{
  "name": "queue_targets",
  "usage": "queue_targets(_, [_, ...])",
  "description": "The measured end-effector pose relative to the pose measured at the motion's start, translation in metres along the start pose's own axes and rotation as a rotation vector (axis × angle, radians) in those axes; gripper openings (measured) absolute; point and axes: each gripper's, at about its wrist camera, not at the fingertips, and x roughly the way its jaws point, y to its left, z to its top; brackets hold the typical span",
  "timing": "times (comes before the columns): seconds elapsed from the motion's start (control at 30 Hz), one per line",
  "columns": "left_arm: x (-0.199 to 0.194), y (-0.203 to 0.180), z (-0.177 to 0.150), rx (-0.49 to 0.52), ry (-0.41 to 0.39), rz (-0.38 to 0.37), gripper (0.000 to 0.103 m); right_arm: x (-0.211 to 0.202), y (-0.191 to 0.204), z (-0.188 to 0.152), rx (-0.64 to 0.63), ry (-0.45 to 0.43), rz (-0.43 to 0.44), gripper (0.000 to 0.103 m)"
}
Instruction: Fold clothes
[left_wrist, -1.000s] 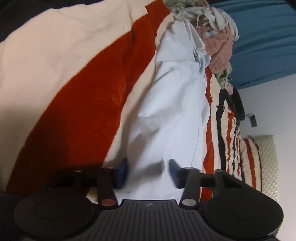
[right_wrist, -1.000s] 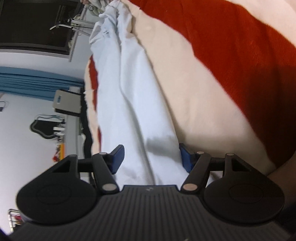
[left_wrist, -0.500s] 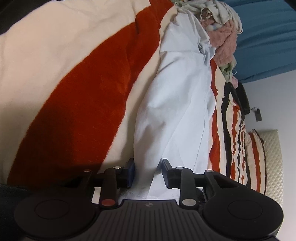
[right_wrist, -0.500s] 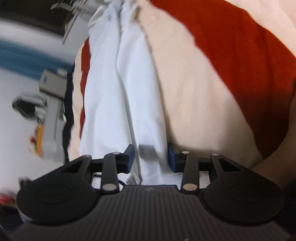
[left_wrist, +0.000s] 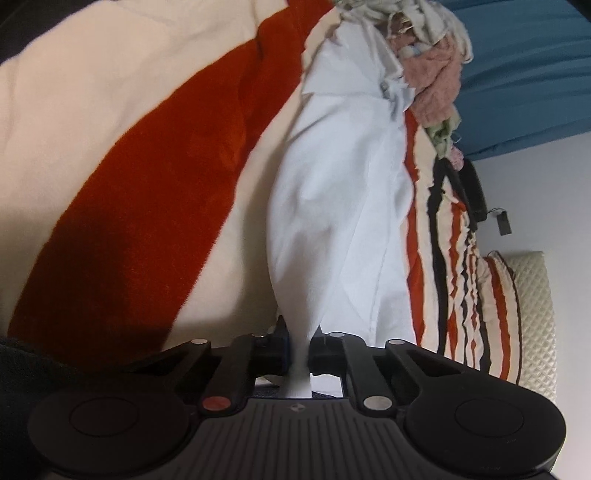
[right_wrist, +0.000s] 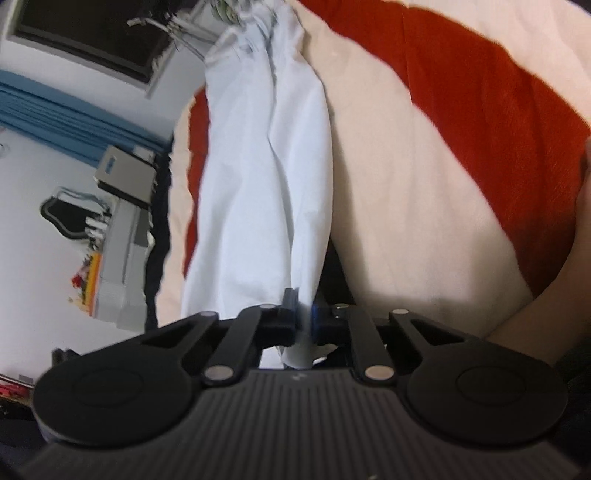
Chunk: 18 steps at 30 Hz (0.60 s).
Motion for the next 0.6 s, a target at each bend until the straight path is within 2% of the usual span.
queue_targets(0.17, [-0.016, -0.003, -0.003, -0.002, -0.055, -0.072, 0.008, -0.017, -0.001, 0.0, 0.021, -0.095, 0.087, 0.007])
queue_targets(0.33, [-0.038, -0.014, 0.001, -0.015, -0.159, -0.151, 0.005, -0.032, 0.004, 0.002, 0.035, -0.17, 0.167, 0.007])
queue_targets(0.5, [-0.068, -0.031, -0.004, 0.011, -0.217, -0.205, 0.004, -0.057, 0.022, 0.011, -0.04, -0.271, 0.22, 0.007])
queue_targets(0.6, [-0.088, -0.041, -0.013, 0.018, -0.232, -0.233, 0.004, -0.071, 0.031, 0.014, -0.073, -0.284, 0.217, 0.007])
